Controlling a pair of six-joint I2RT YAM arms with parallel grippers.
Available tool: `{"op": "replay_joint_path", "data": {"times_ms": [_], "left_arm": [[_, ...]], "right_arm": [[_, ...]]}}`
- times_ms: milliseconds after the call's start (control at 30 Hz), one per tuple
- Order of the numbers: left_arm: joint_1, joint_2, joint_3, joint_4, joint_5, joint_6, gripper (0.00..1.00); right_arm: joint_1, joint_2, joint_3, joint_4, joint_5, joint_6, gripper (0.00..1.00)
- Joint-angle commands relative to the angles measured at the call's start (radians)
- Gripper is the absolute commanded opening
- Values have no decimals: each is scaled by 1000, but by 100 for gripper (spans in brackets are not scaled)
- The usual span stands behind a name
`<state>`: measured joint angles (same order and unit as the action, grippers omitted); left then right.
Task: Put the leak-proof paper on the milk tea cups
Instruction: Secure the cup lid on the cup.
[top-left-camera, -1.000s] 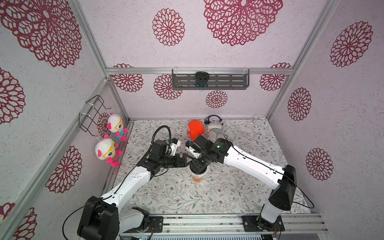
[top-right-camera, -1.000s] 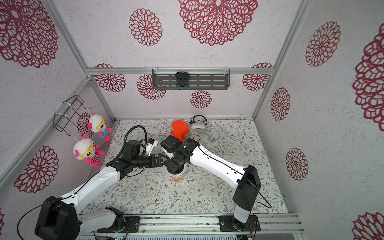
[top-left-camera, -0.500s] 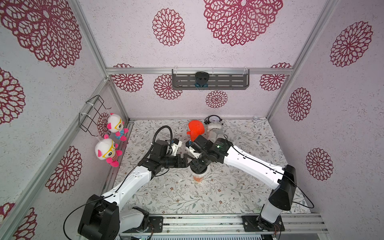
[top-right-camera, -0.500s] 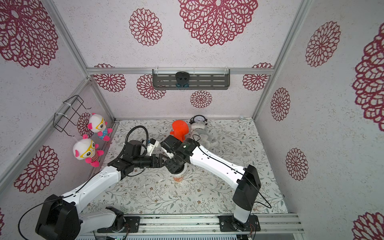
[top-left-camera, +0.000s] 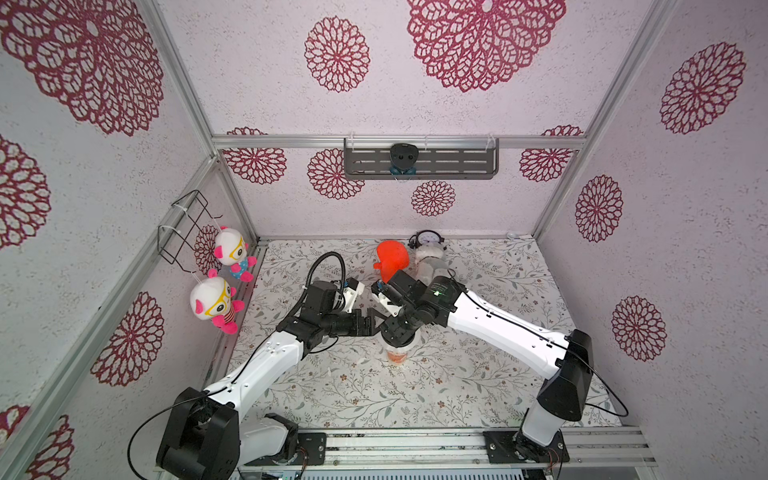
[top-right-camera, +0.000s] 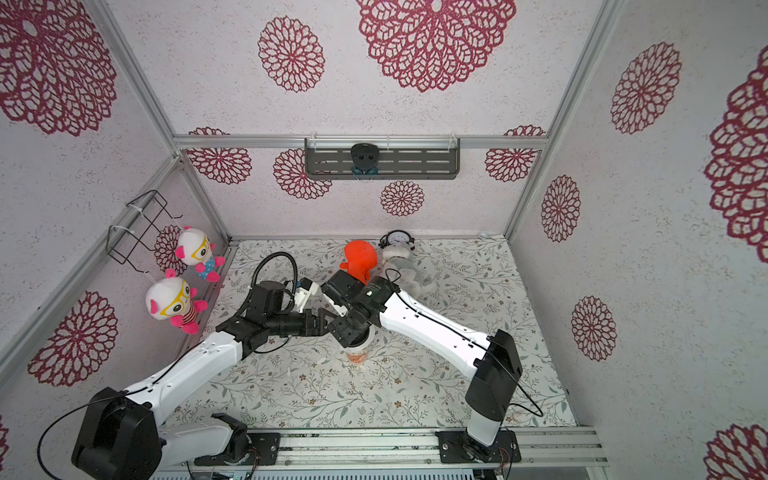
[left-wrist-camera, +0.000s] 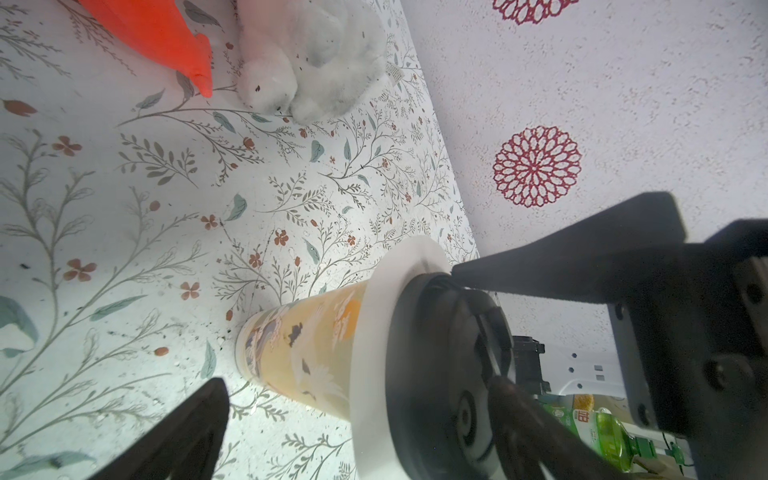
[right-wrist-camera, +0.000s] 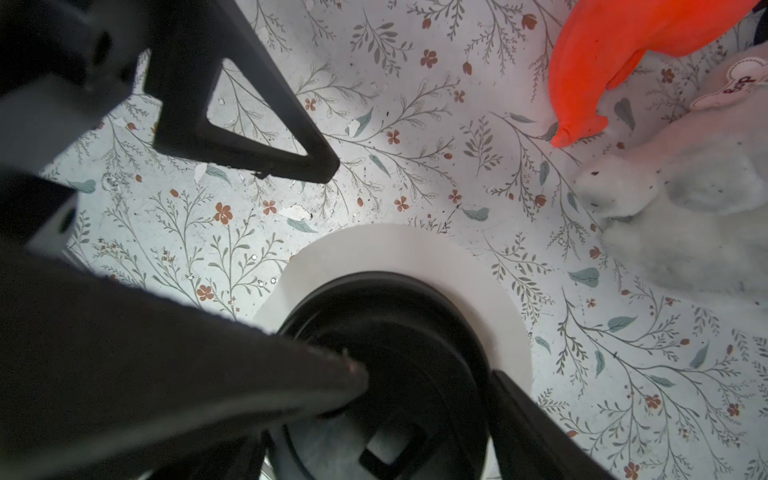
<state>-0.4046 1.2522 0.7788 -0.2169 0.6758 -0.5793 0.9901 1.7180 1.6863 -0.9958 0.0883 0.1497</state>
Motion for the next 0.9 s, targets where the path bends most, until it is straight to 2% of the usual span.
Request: {"op": "replay_joint_path", "data": {"times_ms": [0,500,700,867], "left_arm": [[-7,-7,30,-4,0,15,100],[-6,20,45,-19,3,27,100],[-6,19,41,-12,2,31,98],[-5,19,39,-11,1,30,98]], "right_arm": [[-4,-46,9,-32,37,-13,83],[-3,-65,4,-31,30,-22,91],[-3,-64,19,-50,31,-24,98],[-4,-72,15,-41,18,-19,99]]}}
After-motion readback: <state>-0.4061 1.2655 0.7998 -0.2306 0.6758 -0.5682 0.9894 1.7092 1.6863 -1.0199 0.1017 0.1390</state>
